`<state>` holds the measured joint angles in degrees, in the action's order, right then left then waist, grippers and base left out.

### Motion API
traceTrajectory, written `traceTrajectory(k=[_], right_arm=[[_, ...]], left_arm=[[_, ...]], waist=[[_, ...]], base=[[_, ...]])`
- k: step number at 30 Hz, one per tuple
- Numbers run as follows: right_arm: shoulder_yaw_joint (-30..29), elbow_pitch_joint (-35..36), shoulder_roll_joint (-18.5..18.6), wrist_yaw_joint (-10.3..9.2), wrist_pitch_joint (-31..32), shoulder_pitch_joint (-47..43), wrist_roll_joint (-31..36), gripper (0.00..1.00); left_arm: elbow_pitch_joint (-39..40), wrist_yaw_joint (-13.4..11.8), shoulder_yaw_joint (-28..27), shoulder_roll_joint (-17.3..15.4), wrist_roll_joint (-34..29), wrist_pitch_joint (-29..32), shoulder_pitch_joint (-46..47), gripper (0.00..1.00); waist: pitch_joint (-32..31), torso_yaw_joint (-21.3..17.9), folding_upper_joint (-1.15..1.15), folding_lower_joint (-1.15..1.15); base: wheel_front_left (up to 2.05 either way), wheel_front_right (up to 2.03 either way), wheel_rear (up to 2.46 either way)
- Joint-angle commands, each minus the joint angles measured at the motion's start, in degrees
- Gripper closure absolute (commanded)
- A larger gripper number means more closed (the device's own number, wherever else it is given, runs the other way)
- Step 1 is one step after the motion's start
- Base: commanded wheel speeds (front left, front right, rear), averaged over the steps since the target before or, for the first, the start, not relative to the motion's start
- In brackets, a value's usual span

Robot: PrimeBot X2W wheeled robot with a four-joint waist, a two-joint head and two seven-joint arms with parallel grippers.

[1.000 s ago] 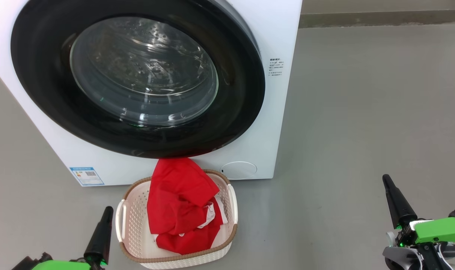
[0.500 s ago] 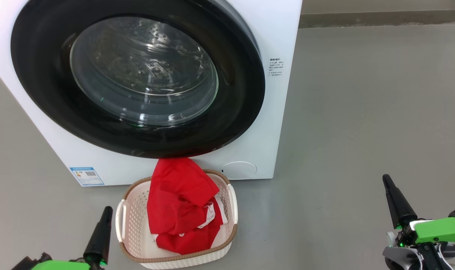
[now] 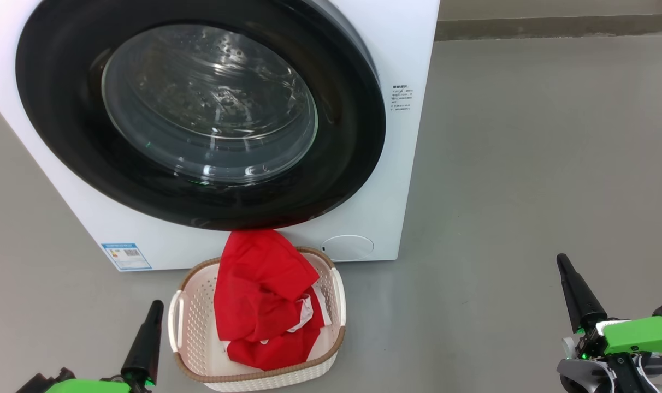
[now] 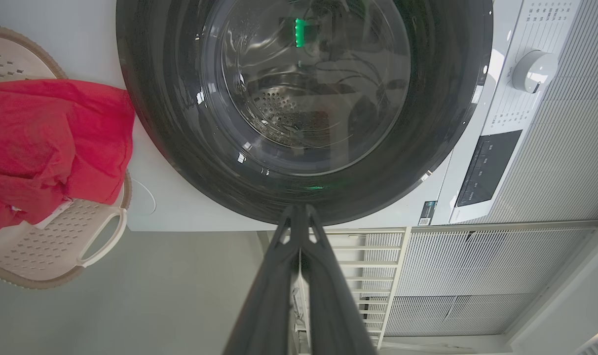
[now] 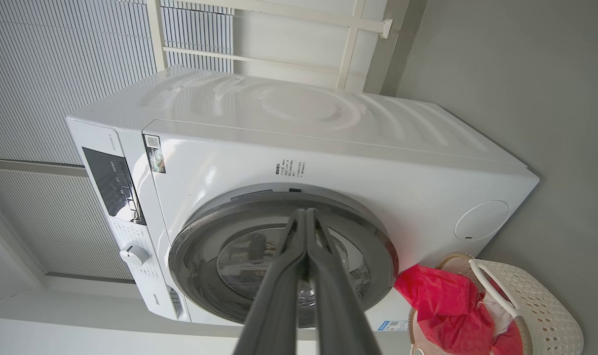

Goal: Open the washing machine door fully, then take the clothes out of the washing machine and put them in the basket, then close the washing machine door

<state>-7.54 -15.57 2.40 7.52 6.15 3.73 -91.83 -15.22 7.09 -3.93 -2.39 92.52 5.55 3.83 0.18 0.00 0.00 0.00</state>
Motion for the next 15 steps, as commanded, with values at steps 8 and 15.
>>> traceTrajectory(k=[8, 15], right_arm=[[1.0, 1.5, 0.5, -0.03, 0.4, 2.5, -0.3, 1.00], [1.0, 1.5, 0.5, -0.03, 0.4, 2.5, -0.3, 1.00]], left_arm=[[1.2, 0.4, -2.2, -0.8, 0.0, 0.6, 2.3, 1.00], [1.2, 0.4, -2.2, -0.8, -0.1, 0.6, 2.3, 1.00]], waist=[[0.0, 0.0, 0.00, 0.00], [0.0, 0.0, 0.00, 0.00]], base=[[0.00, 0.00, 0.00], [0.00, 0.00, 0.00]])
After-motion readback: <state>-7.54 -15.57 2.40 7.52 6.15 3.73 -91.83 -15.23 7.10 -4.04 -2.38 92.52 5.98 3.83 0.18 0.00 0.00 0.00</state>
